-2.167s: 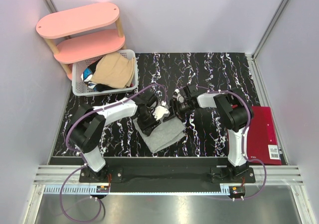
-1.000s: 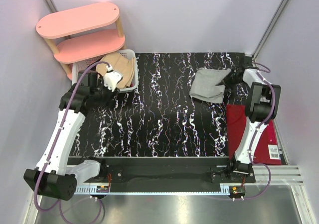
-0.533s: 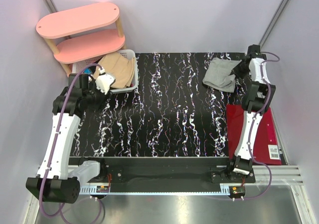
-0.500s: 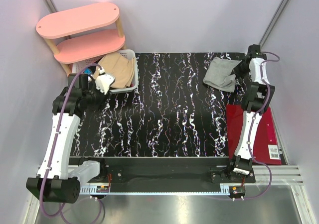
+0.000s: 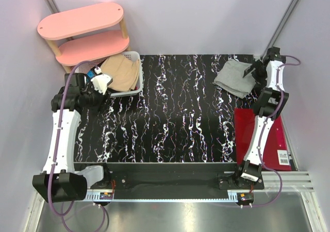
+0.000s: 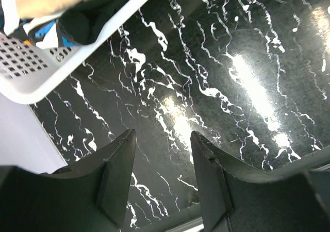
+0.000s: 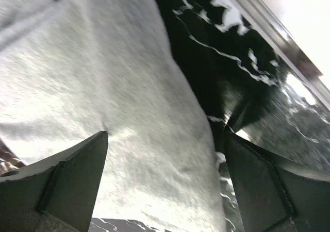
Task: Fold and stack the t-shirts
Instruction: Put the neatly folded tshirt into the corner of the board with the right arm
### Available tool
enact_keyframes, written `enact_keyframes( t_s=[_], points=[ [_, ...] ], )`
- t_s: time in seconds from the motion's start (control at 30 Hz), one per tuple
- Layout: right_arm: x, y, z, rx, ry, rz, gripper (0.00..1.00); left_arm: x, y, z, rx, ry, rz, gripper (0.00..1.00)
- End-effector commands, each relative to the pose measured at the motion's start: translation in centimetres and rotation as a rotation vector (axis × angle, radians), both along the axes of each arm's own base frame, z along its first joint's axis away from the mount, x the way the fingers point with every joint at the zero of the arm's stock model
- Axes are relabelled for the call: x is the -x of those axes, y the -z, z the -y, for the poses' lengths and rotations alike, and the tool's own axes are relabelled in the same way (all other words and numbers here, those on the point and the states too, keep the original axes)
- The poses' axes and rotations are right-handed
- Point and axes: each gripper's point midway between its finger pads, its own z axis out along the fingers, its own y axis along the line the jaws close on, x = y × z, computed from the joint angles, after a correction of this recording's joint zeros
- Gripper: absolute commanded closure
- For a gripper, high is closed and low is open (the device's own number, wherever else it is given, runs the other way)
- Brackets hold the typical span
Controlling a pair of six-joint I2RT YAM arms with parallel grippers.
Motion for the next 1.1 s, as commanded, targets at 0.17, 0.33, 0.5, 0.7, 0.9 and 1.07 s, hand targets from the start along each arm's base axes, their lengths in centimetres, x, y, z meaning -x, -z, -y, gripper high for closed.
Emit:
enact_keyframes(
  t_s=[0.17, 0.33, 0.5, 0.7, 0.9, 1.07],
  points=[
    [1.8, -16.3, 0.1, 0.172, 0.047, 0.203, 0.00, -0.4, -2.5, 0.7, 0.041, 0.032, 0.082, 0.48],
    [1.2, -19.3, -8.6, 0.067, -0.130, 0.289, 0.00, -0.6, -2.7, 0.7, 0.050, 0.027, 0.092, 0.48],
    [1.0, -13.3, -17.5, -0.060, -0.288, 0.183, 0.00, -0.9, -3.4, 0.4, 0.051, 0.018, 0.109, 0.48],
    [0.5, -8.7, -18.0, -0.071, -0.296, 0.108, 0.00, -0.5, -3.5, -0.2, 0.032, 0.008, 0.126, 0.48],
    [1.5, -6.7, -17.6, -0.054, -0.291, 0.047, 0.00, -0.3, -3.2, -0.3, 0.040, 0.008, 0.119, 0.48],
    [3.3, -5.1, -16.2, 0.015, -0.266, -0.024, 0.00, -0.3, -3.4, -0.6, 0.029, 0.004, 0.129, 0.48]
  ],
)
